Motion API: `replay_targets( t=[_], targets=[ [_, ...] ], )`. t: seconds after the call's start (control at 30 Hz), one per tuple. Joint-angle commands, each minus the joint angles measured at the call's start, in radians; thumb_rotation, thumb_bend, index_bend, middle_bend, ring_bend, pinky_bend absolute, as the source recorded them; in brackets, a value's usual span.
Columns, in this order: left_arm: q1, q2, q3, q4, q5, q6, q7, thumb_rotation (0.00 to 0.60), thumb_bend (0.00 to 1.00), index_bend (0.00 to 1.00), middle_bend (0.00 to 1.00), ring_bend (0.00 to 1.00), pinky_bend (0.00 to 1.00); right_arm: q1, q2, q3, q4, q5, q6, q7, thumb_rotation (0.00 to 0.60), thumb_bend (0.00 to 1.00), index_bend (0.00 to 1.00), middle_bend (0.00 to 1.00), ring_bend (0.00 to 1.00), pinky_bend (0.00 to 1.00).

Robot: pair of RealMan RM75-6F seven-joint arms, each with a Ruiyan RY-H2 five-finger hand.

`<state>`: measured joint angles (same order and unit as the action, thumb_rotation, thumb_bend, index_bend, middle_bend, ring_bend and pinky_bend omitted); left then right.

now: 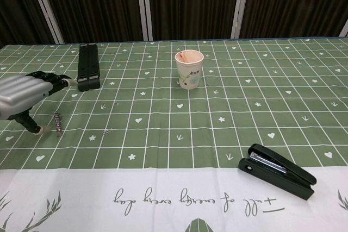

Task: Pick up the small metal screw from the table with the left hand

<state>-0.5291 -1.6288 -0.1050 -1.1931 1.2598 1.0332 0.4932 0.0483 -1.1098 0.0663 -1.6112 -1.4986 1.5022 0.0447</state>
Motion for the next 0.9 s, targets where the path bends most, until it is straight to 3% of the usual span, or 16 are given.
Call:
replay_targets(
  t=[0.03, 0.23, 0.47, 0.9],
  targets=[
    [-0.003, -0.017, 0.008, 0.013, 0.003, 0.0, 0.01, 0.6, 0.2, 0.0, 0.0, 0.0, 0.0, -0.001, 0.0, 0.001, -0.001, 0.0, 0.002, 0.0, 0.6, 0.05, 0.15, 0.0, 0.0, 0.1],
    [-0.018, -0.053, 0.001, 0.037, -0.016, -0.011, 0.034, 0.6, 0.22, 0.0, 0.0, 0.0, 0.0, -0.001, 0.0, 0.005, -0.001, 0.003, 0.005, 0.007, 0.6, 0.05, 0.15, 0.0, 0.0, 0.1],
    [-0.027, -0.087, -0.018, 0.053, -0.028, 0.005, 0.029, 0.6, 0.44, 0.01, 0.0, 0.0, 0.0, -0.001, 0.002, 0.003, -0.004, 0.003, 0.002, 0.009, 0.6, 0.05, 0.15, 0.0, 0.0, 0.1],
    [-0.027, -0.043, -0.023, 0.007, -0.038, 0.001, -0.008, 0.6, 0.44, 0.06, 0.0, 0.0, 0.0, -0.004, 0.004, 0.001, -0.007, 0.003, 0.003, 0.007, 0.6, 0.05, 0.15, 0.0, 0.0, 0.1]
  ],
)
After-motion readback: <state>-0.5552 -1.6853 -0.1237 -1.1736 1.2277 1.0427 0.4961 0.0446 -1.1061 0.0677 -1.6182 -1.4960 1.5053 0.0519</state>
